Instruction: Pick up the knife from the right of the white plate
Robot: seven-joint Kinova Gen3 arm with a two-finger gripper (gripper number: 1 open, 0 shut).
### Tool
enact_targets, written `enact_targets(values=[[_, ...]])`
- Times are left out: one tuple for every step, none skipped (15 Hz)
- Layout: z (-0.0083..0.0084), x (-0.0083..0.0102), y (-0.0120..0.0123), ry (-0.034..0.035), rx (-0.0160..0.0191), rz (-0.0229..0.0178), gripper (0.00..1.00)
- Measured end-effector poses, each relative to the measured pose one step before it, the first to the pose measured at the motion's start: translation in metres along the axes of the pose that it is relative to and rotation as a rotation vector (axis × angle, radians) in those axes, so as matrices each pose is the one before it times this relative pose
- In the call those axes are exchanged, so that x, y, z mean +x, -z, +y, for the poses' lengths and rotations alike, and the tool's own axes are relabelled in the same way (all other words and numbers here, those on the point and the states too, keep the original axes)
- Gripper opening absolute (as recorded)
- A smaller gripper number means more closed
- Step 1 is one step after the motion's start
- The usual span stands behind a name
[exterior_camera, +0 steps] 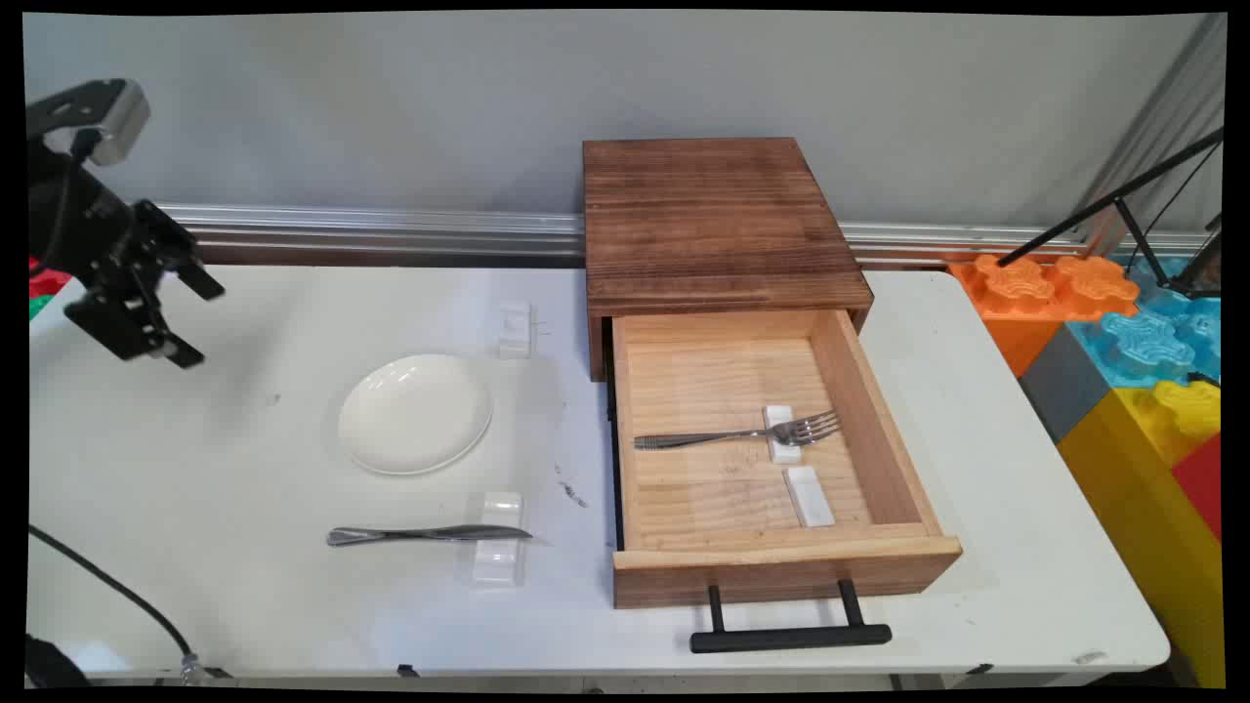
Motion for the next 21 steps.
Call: enact_targets(values=[[0.00441, 0.00237, -0.00368, 0.00531, -0.01962, 0.01566, 1.0], [0.00589, 0.00269, -0.00473, 0.004, -0.02522, 0.01624, 1.0], [0.00607, 0.00233, -0.00507, 0.00081, -0.02438, 0.01379, 1.0], [0.00497, 0.00193, -0.00475, -0.00024, -0.01895, 0.0112, 1.0], [0.00327, 0.00129, -0.00355, -0.00117, -0.01135, 0.00673, 1.0], [0.00454, 0.00167, -0.00518, -0.00159, -0.01532, 0.00961, 1.0], [0.00463, 0.00207, -0.00698, -0.00388, -0.01416, 0.00928, 1.0], [0.00411, 0.00149, -0.00771, -0.00388, -0.012, 0.00695, 1.0], [0.00331, 0.00085, -0.0069, -0.00309, -0.00878, 0.00412, 1.0], [0.00325, 0.00062, -0.00873, -0.00428, -0.00938, 0.0022, 1.0], [0.00297, 0.00029, -0.00892, -0.00335, -0.00942, 0.00135, 1.0], [0.00227, 0.00005, -0.00834, -0.00361, -0.00759, 0.00086, 1.0], [0.00227, -0.00031, -0.00958, -0.00505, -0.0068, 0.00028, 1.0], [0.00178, -0.00002, -0.01022, -0.00704, -0.00602, 0.00031, 1.0], [0.00107, 0.0005, -0.00876, -0.0081, -0.0043, 0.00066, 1.0], [0.00051, 0.00041, -0.00614, -0.00599, -0.0028, -0.00017, 1.0], [0.00054, 0.00056, -0.00872, -0.00862, -0.00343, 0.00069, 1.0], [0.00006, 0.00071, -0.00597, -0.00601, -0.00232, -0.00068, 1.0], [-0.00024, 0.00136, -0.00889, -0.00895, -0.00319, -0.00229, 1.0], [-0.0003, 0.00136, -0.00975, -0.00996, -0.00259, -0.00273, 1.0], [-0.00044, 0.00139, -0.00824, -0.00863, -0.0012, -0.00366, 1.0]])
